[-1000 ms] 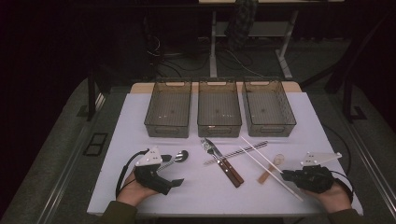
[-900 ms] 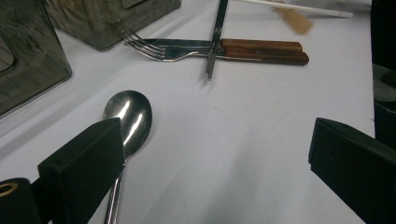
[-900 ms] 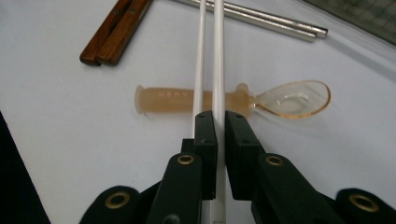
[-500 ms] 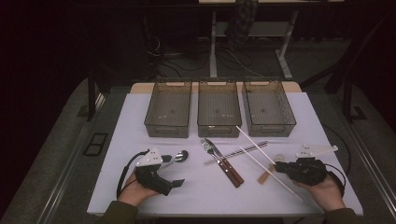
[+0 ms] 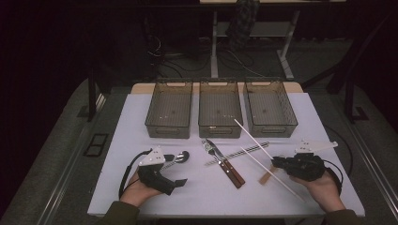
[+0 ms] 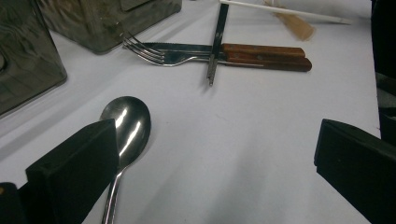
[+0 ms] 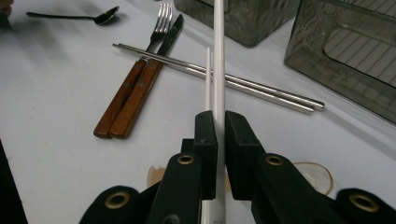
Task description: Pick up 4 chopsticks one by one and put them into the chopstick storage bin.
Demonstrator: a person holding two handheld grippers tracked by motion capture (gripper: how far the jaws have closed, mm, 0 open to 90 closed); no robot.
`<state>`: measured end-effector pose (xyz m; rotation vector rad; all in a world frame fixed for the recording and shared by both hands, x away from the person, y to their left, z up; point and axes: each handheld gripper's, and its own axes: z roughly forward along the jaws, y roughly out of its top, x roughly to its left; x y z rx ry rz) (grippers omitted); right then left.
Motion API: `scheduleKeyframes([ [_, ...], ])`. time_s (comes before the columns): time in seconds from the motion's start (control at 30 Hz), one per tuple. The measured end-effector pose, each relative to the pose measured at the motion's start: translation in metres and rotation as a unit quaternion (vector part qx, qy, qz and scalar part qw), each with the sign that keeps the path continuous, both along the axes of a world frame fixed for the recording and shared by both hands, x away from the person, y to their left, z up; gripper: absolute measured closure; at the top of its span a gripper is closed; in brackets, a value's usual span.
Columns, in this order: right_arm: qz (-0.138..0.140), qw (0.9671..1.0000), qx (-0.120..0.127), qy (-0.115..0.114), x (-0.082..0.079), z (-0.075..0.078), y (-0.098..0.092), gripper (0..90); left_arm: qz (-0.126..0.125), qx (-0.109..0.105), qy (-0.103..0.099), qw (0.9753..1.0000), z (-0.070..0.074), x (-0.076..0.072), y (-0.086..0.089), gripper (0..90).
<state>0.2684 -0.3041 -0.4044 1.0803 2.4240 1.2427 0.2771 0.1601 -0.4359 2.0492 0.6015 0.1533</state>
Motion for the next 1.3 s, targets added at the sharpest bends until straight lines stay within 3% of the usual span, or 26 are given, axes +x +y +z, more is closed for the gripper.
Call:
scheduleKeyframes([
  [0.27,0.0,0.9999,0.014,-0.006,0.008,0.006,0.009,83.9,0.0,0.013,-0.003,0.9999,-0.004,0.005,0.001,0.0],
  [1.3,0.01,0.999,0.037,-0.024,0.037,0.025,0.06,83.8,-0.003,-0.004,0.006,1.0,-0.003,0.002,0.002,0.0],
])
